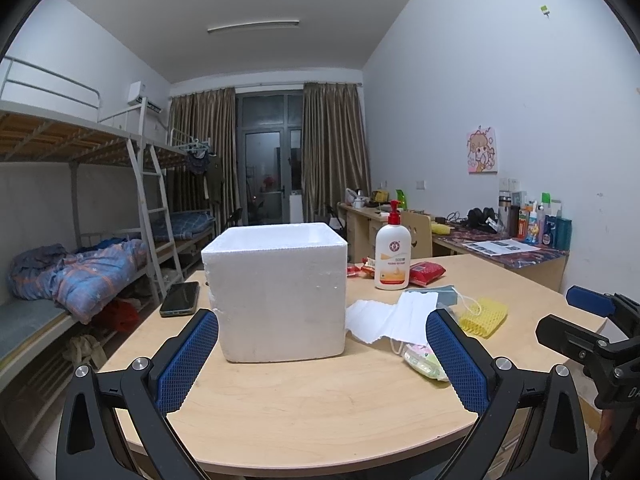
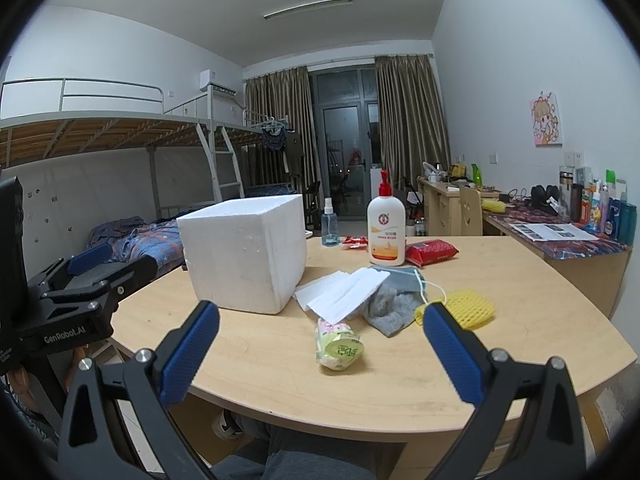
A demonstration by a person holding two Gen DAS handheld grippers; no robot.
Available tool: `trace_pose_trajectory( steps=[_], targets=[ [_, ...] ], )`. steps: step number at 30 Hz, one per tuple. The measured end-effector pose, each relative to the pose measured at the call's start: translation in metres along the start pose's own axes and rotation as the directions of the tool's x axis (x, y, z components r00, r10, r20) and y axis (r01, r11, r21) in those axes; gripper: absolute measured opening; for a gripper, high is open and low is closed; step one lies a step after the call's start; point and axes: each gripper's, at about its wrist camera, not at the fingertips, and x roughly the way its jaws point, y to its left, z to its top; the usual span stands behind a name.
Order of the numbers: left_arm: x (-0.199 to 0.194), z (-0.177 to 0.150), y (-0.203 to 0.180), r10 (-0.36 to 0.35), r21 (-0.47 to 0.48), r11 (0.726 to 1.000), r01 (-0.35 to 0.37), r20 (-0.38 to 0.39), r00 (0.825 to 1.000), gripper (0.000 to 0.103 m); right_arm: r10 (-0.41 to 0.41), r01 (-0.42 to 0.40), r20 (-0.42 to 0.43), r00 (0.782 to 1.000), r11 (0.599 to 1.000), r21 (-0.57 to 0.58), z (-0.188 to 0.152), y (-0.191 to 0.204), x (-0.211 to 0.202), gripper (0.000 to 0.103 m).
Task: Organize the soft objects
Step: 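Move both grippers toward the white paper and yellow foam net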
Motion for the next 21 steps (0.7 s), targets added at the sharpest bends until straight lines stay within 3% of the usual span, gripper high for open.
trace_pose_trajectory(
  steps=[21],
  targets=[
    [0.011,-0.003,0.001,-0.006,-0.003,1.000,0.006,-0.021,1.000,0.103,-0.003,0.003,-0.013,1.000,1.000,0.013,0.000,-0.006,0.000,0.103]
  ],
)
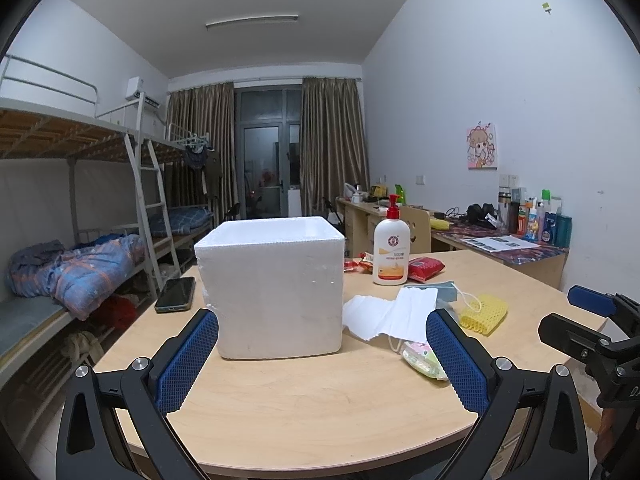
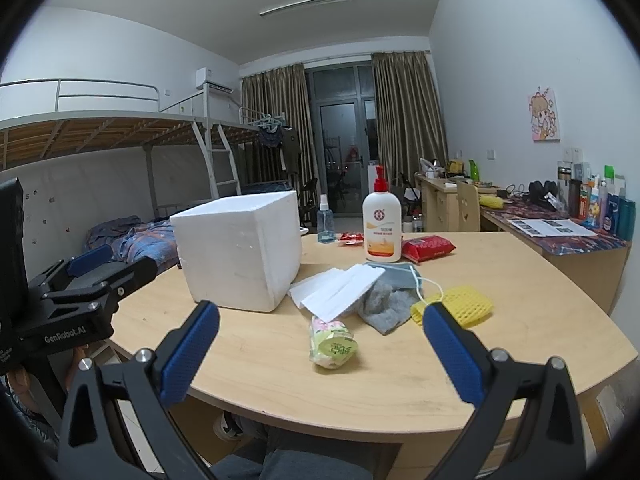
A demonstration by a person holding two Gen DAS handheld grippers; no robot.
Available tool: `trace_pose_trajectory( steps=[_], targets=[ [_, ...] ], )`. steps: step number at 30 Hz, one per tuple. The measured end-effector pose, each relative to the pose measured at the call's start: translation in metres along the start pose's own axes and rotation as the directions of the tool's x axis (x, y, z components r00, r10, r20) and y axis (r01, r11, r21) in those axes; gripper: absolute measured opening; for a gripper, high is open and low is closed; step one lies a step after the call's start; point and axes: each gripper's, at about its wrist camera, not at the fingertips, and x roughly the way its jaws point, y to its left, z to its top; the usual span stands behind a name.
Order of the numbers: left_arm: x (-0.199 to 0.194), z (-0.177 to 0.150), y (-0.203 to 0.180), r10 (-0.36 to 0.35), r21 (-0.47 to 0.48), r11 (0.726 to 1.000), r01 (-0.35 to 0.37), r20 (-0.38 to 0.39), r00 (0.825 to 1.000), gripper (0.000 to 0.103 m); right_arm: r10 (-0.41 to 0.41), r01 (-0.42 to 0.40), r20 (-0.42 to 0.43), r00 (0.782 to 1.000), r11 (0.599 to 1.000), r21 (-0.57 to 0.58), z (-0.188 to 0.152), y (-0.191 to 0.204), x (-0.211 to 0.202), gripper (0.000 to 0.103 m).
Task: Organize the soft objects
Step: 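Move both grippers toward the white paper and yellow foam net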
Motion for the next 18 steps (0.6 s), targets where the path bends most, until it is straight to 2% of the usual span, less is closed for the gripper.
trace_pose_trajectory(
  steps=[18],
  targets=[
    [0.026,0.008,0.000,-0.002,-0.009,1.000,0.002,-0.027,1.000,0.103,-0.005,0.005,-0.032,0.999,1.000,0.011,0.010,-0.014,0.021,0.103]
  ],
)
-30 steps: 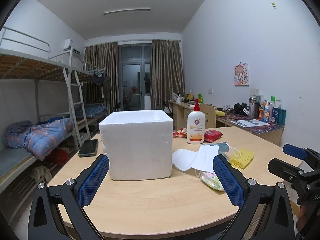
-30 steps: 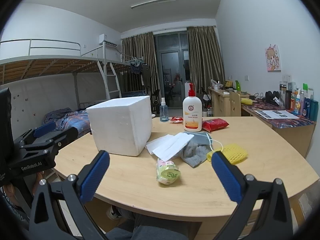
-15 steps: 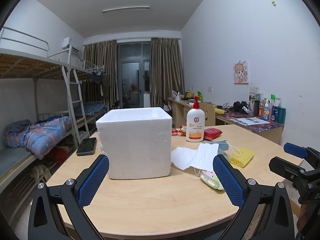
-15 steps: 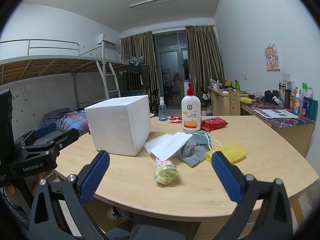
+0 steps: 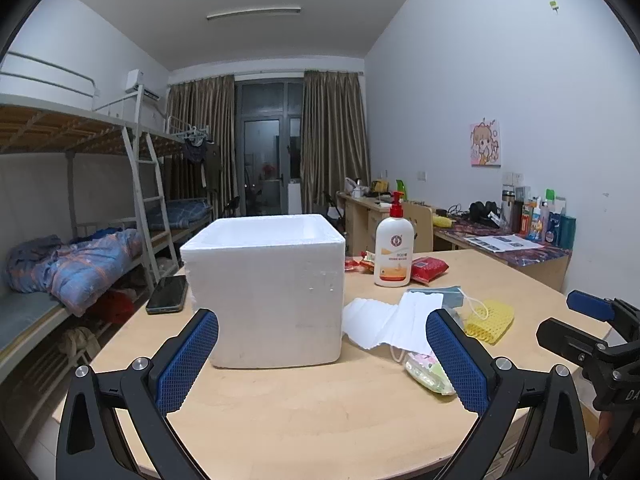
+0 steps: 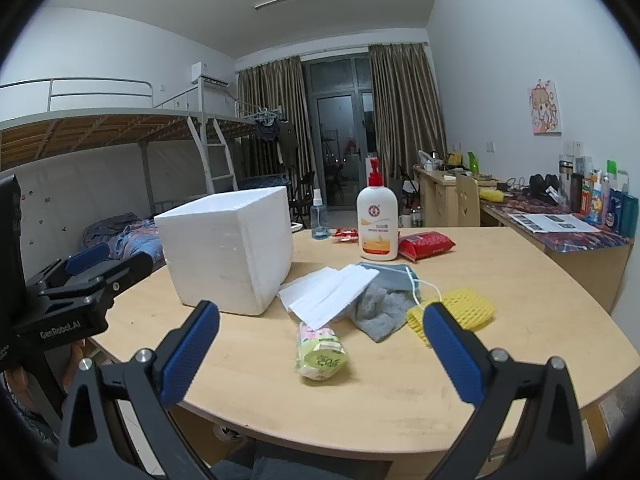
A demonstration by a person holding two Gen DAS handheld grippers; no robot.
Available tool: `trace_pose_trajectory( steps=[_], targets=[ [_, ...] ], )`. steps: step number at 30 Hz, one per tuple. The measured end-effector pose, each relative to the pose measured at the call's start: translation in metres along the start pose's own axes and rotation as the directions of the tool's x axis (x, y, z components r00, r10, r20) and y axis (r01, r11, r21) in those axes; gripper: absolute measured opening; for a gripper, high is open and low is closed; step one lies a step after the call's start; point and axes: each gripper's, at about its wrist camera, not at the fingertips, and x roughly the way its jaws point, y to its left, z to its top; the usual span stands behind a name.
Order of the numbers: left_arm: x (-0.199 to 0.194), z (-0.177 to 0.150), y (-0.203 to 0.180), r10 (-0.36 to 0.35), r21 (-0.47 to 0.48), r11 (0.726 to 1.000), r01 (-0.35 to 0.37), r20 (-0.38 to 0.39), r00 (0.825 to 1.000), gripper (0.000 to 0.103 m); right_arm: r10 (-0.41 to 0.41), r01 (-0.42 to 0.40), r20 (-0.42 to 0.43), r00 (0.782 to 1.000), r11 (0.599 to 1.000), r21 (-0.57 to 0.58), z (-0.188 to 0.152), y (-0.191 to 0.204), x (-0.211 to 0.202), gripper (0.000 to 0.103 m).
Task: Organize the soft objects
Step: 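Move both grippers toward the white paper and yellow foam net, then grasp the white paper sheet with the left gripper while the right gripper approaches the yellow net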
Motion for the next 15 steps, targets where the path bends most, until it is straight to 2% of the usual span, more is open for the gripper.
trace_pose_trajectory(
  steps=[9,15],
  targets=[
    [0.026,0.007,-0.008,-0.058,0.013,0.998,0.059,-0.034,0.998,0.103,-0.013,0.014,-0.033,0.999,1.000,0.027,0.007,-0.017,0.022,0.103],
    [0.052,0.010,-0.020,-0.109,0.020,0.994,0.111,-0.084,0.990,0.103,-0.035,0.037,-0.065,0.997,0.999,0.032,0.007,-0.030,0.038,0.103]
  ],
)
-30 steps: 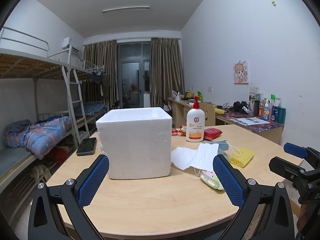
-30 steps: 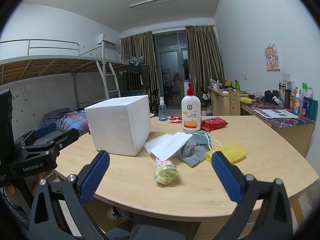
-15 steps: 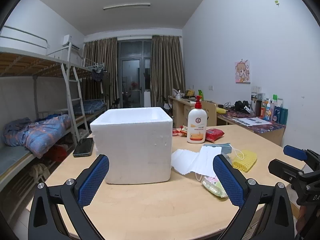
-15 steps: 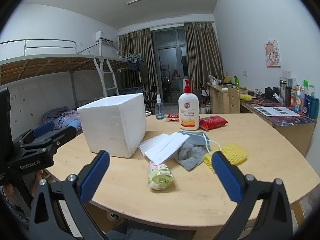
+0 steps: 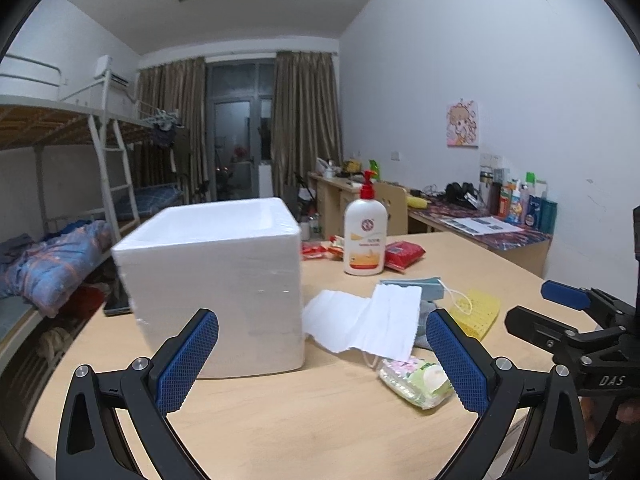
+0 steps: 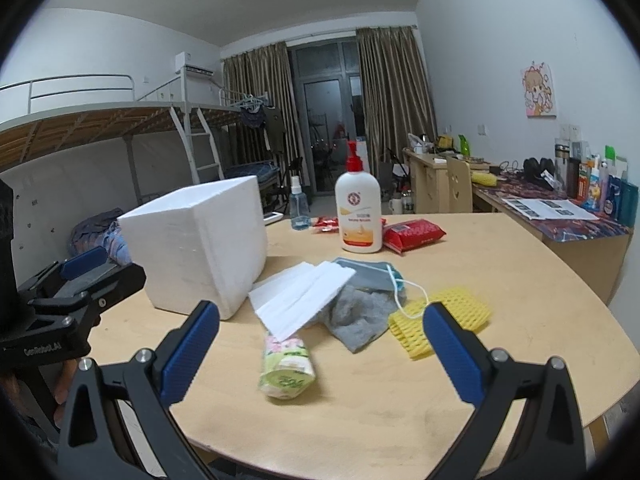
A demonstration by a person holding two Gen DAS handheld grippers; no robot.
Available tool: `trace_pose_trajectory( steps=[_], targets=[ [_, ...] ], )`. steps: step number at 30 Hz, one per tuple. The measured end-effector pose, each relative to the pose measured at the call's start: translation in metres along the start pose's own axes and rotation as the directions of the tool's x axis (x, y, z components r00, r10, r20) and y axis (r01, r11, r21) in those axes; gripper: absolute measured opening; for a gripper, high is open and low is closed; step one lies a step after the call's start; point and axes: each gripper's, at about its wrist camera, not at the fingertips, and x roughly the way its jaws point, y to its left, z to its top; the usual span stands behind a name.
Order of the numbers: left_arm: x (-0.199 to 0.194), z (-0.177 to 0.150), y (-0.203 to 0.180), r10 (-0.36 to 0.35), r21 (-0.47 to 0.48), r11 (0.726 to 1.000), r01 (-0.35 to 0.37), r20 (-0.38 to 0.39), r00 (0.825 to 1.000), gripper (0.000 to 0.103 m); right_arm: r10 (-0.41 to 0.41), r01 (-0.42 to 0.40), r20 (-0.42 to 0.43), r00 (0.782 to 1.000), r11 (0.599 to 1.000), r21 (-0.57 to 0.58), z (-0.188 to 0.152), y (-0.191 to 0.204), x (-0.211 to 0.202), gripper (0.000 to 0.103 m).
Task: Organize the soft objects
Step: 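Grasp the white paper sheet with the left gripper while the right gripper approaches the yellow net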
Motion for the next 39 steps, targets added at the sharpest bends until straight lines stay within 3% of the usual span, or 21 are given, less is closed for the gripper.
trace_pose_trajectory(
  steps=[10,19,27,34,39],
  targets=[
    [0.052,0.008,-0.024,-0.115,0.015,0.993,0.118,-0.112,0.987,0.103,-0.026,0.029,-0.063,0.998,0.998,0.049,0.002,-0.033,0.025,0.103],
    [0.098,0.006,-0.046,-0.199,0.022,0.977,0.210,-0.235,0.951,0.103,-0.038,0.047,-0.123,0.992,0.996,0.077,0.002,-0.061,0.047,0.103],
    [0.144,0.004,-0.055,-0.189,0.013,0.978,0.207,-0.355,0.916,0.103,-0.028,0.041,-0.176,0.984,0.997,0.071,0.002,-0.076,0.068,0.103],
    [0.167,0.002,-0.050,-0.164,0.004,0.984,0.181,-0.399,0.902,0.102,-0.021,0.037,-0.241,0.970,0.997,0.061,0.001,-0.087,0.083,0.103],
    [0.186,-0.004,-0.043,-0.131,-0.010,0.990,0.142,-0.452,0.883,0.095,-0.025,0.038,-0.267,0.963,0.998,0.044,0.003,-0.093,0.089,0.103]
  ],
)
